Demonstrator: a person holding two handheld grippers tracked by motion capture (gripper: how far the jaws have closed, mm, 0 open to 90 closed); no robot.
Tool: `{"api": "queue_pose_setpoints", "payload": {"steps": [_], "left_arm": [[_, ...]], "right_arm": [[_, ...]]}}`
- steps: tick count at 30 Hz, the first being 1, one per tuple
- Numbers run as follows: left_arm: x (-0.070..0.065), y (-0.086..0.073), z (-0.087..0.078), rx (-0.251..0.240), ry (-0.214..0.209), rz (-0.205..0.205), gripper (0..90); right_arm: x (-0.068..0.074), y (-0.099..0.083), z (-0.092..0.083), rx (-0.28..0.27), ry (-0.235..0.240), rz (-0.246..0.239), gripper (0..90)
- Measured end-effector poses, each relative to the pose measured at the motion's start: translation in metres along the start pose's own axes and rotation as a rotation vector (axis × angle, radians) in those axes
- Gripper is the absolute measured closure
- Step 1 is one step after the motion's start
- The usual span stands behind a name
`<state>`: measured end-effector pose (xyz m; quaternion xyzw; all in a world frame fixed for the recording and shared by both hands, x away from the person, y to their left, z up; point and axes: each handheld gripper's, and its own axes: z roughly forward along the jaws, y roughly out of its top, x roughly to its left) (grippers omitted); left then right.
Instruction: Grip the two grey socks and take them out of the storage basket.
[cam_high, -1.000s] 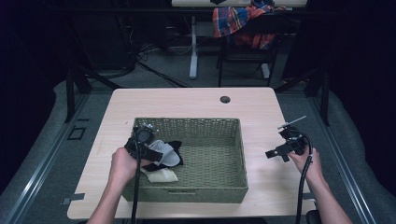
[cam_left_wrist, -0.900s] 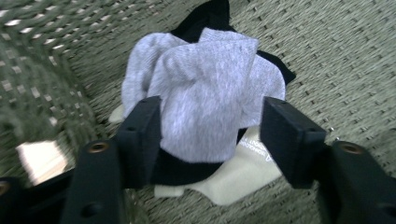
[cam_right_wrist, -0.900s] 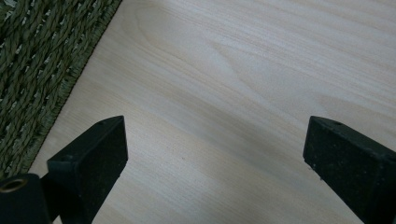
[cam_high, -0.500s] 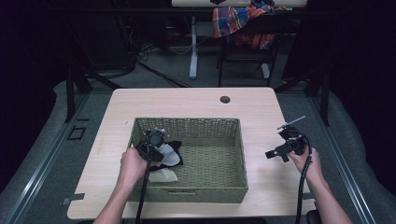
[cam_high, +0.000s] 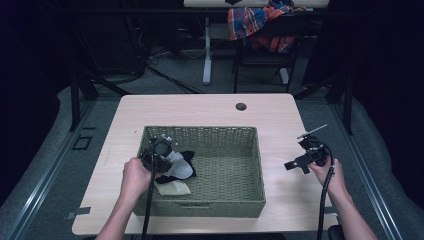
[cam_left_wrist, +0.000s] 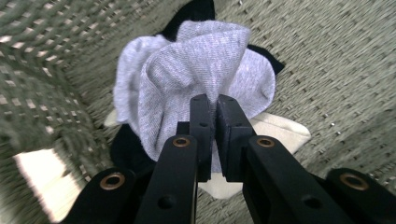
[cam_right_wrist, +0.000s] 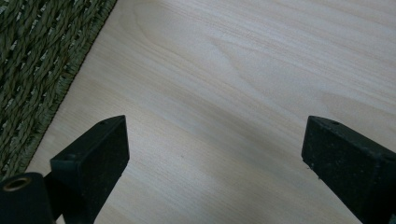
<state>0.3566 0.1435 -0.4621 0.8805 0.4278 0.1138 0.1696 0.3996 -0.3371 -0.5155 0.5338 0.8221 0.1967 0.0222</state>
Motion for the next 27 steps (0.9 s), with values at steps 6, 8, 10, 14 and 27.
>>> {"api": "queue_pose_setpoints", "payload": {"steps": [6,8,10,14,27], "left_arm": [[0.006,0.0,-0.023,-0.07,-0.017,-0.012,86.2],[0.009,0.0,-0.029,-0.084,-0.017,-0.02,86.2],[0.013,0.001,-0.035,-0.102,-0.012,-0.029,86.2],[0.019,0.003,-0.044,-0.121,-0.013,-0.037,86.2],[0.039,0.007,-0.067,-0.144,-0.031,-0.055,86.2]], "right_arm": [[0.0,0.0,0.0,0.0,-0.003,0.003,7.2],[0.0,0.0,0.0,0.002,-0.001,0.002,7.2],[0.0,0.0,0.001,0.004,-0.006,0.006,7.2],[0.0,0.0,0.0,0.006,-0.002,0.005,7.2],[-0.002,-0.001,0.001,0.016,0.004,0.002,7.3]]}}
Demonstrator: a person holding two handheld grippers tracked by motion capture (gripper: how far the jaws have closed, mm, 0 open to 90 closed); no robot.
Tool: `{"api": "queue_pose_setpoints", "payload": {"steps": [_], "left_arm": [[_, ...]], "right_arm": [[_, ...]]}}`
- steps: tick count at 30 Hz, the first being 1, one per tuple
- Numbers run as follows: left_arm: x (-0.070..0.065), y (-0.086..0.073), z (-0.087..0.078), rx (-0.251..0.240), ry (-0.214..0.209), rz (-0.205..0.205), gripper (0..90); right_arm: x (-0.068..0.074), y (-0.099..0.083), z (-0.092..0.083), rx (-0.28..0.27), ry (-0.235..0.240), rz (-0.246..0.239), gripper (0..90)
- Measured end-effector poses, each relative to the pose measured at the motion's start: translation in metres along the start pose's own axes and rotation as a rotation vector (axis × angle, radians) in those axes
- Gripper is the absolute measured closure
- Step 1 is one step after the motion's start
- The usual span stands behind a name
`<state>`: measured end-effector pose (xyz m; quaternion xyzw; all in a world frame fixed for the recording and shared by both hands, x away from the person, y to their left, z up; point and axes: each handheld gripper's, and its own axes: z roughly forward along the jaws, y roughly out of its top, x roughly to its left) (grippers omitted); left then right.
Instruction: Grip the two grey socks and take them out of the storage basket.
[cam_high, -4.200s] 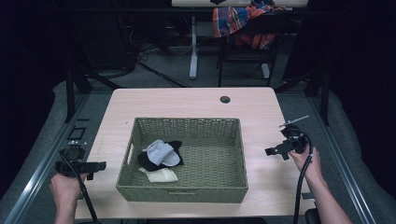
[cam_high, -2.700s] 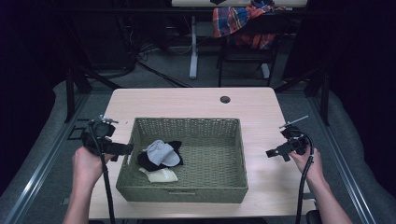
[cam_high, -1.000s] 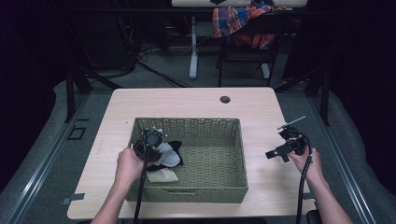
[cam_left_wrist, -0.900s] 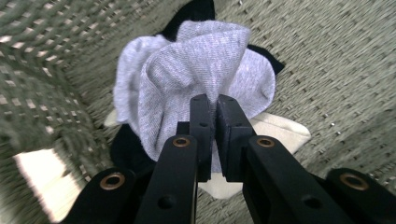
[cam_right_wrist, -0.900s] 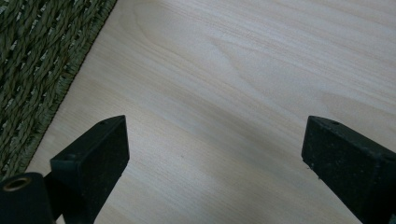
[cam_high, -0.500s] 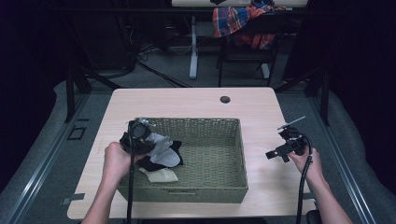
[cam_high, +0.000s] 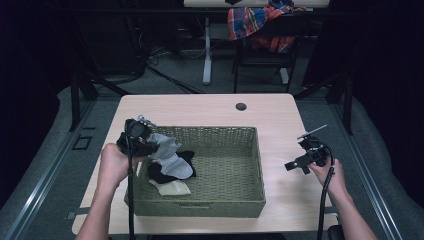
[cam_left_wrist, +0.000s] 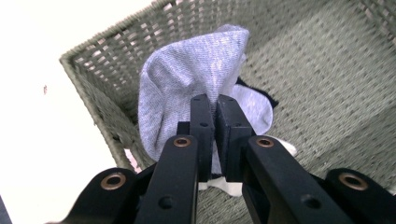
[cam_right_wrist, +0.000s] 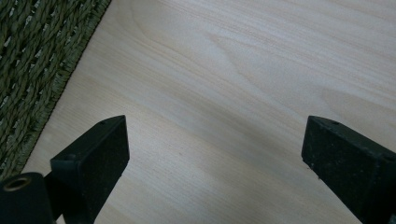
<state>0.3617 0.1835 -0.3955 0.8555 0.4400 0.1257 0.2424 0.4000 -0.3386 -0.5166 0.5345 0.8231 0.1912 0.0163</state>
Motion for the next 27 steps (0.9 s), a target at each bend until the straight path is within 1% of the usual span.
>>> {"api": "queue_pose_setpoints", "payload": {"steps": [4,5,6,8,10,13,16,17,18,19,20,21,24,27], "left_arm": [[0.004,0.006,-0.006,0.008,0.002,0.007,86.2],[0.005,0.008,-0.009,0.003,0.001,0.006,86.2],[0.005,0.01,-0.01,0.005,0.0,0.009,86.2],[0.008,0.013,-0.014,0.0,0.0,0.004,86.2],[0.011,0.016,-0.018,-0.006,0.001,-0.002,86.2],[0.017,0.021,-0.023,-0.019,0.002,-0.016,86.2],[0.023,0.025,-0.028,-0.019,0.012,-0.025,86.2],[0.026,0.026,-0.03,-0.017,0.019,-0.027,86.2],[0.028,0.026,-0.031,-0.02,0.022,-0.032,86.2],[0.031,0.026,-0.033,-0.023,0.023,-0.041,86.2],[0.035,0.026,-0.035,-0.029,0.028,-0.052,86.2],[0.038,0.025,-0.036,-0.034,0.032,-0.063,86.2],[0.048,0.021,-0.04,-0.044,0.048,-0.099,86.2],[0.058,0.015,-0.043,-0.046,0.06,-0.125,86.2]], "right_arm": [[0.0,0.0,0.0,0.004,-0.001,0.0,7.3],[0.0,0.0,0.0,0.005,-0.002,-0.001,7.3],[0.0,0.0,0.001,-0.001,-0.009,0.006,7.3],[0.001,0.0,0.001,-0.007,-0.007,0.01,7.3],[0.001,0.0,0.001,0.002,-0.006,0.001,7.3],[0.001,0.0,0.001,0.002,-0.007,0.0,7.4],[0.001,0.0,0.001,0.002,-0.006,0.004,7.4],[0.0,0.0,0.0,0.015,-0.005,-0.003,7.4],[0.002,-0.001,0.002,-0.007,-0.006,0.014,7.4],[0.001,0.0,0.002,-0.004,0.015,0.012,7.4],[0.001,-0.001,0.002,-0.009,-0.004,0.017,7.4],[0.0,0.0,0.001,0.007,0.0,0.004,7.4],[0.0,0.0,0.0,0.004,-0.003,0.007,7.4],[0.0,0.0,0.001,0.009,-0.002,0.005,7.4]]}}
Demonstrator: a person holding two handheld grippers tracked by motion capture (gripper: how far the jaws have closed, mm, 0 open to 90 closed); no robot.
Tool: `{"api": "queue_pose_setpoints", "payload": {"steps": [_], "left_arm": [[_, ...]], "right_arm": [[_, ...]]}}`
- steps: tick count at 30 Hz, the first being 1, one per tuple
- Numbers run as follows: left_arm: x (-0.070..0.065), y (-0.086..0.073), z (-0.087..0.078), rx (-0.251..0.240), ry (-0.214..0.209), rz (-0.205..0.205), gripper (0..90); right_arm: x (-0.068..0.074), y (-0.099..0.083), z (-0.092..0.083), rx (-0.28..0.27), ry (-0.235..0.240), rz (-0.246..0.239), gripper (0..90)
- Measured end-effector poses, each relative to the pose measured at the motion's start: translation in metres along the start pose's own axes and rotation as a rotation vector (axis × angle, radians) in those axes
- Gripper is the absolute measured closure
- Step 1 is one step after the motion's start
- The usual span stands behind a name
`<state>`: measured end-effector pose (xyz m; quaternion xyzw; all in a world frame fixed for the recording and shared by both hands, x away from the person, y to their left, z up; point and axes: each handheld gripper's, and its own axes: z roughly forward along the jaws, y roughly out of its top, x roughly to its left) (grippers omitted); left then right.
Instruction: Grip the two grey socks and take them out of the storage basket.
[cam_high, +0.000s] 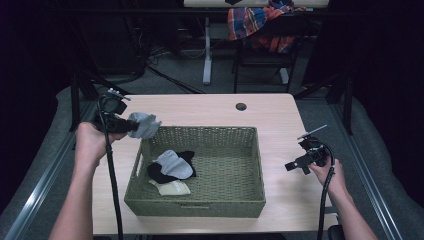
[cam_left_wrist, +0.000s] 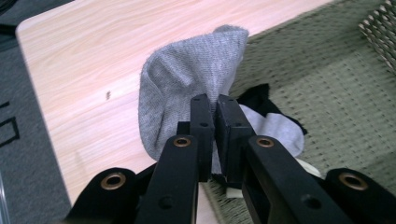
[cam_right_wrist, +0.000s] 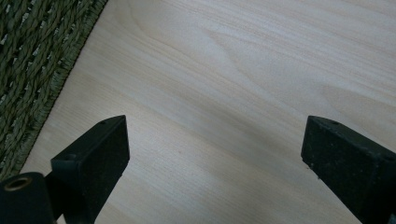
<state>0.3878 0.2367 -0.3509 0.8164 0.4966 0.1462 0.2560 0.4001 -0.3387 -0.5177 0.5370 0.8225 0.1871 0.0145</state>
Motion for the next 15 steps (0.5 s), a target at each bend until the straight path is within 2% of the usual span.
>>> {"api": "queue_pose_setpoints", "payload": {"steps": [2,4,11,15], "left_arm": [[0.007,-0.003,-0.002,-0.002,0.024,-0.017,86.2],[0.015,-0.008,-0.002,-0.002,0.034,-0.048,86.2],[0.038,-0.022,-0.002,0.012,0.081,-0.114,86.2],[0.048,-0.03,0.003,0.032,0.093,-0.142,86.2]], "right_arm": [[0.001,0.0,0.0,-0.001,-0.004,0.003,7.4],[0.001,0.0,0.0,-0.001,-0.005,0.003,7.4],[0.001,0.0,0.0,0.003,-0.005,0.004,7.4],[0.001,0.0,0.0,0.006,0.0,0.002,7.4]]}}
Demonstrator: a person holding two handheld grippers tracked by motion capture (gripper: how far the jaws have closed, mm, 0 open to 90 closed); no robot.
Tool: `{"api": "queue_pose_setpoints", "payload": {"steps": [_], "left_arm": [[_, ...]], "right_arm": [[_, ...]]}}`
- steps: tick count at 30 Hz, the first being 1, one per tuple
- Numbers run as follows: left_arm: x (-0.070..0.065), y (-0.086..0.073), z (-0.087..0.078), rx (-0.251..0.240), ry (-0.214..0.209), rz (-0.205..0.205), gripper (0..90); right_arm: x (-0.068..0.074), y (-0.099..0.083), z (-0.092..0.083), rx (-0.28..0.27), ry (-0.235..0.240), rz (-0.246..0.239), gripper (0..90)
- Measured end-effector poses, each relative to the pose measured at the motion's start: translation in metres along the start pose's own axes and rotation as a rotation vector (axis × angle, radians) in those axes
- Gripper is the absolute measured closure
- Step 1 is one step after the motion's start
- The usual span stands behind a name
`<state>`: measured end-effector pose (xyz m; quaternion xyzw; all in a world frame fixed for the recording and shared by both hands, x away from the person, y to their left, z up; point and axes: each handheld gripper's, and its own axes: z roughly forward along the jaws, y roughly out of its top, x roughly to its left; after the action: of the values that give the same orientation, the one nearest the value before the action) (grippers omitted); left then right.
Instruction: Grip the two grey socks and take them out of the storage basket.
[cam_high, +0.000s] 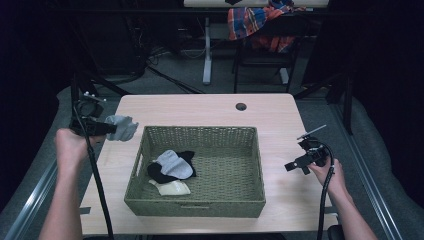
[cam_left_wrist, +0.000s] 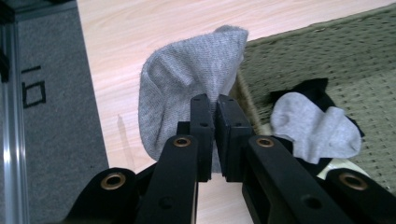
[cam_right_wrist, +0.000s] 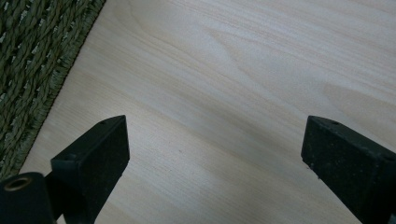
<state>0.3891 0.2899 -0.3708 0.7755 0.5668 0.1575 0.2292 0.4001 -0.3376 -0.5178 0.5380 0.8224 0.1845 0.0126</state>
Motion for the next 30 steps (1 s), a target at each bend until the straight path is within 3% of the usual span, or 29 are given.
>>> {"api": "queue_pose_setpoints", "payload": {"steps": [7,8,16,30], "left_arm": [[0.014,-0.015,0.017,0.013,0.034,-0.043,86.1],[0.015,-0.017,0.02,0.015,0.035,-0.045,86.1],[0.022,-0.037,0.053,0.062,0.007,-0.096,86.1],[0.023,-0.061,0.102,0.155,-0.034,-0.135,86.0]], "right_arm": [[0.002,-0.001,0.002,-0.012,-0.002,0.011,7.4],[0.001,0.0,0.001,0.008,-0.002,-0.004,7.4],[0.002,-0.001,0.003,-0.006,-0.003,0.01,7.4],[0.002,0.0,0.004,0.021,-0.011,-0.01,7.6]]}}
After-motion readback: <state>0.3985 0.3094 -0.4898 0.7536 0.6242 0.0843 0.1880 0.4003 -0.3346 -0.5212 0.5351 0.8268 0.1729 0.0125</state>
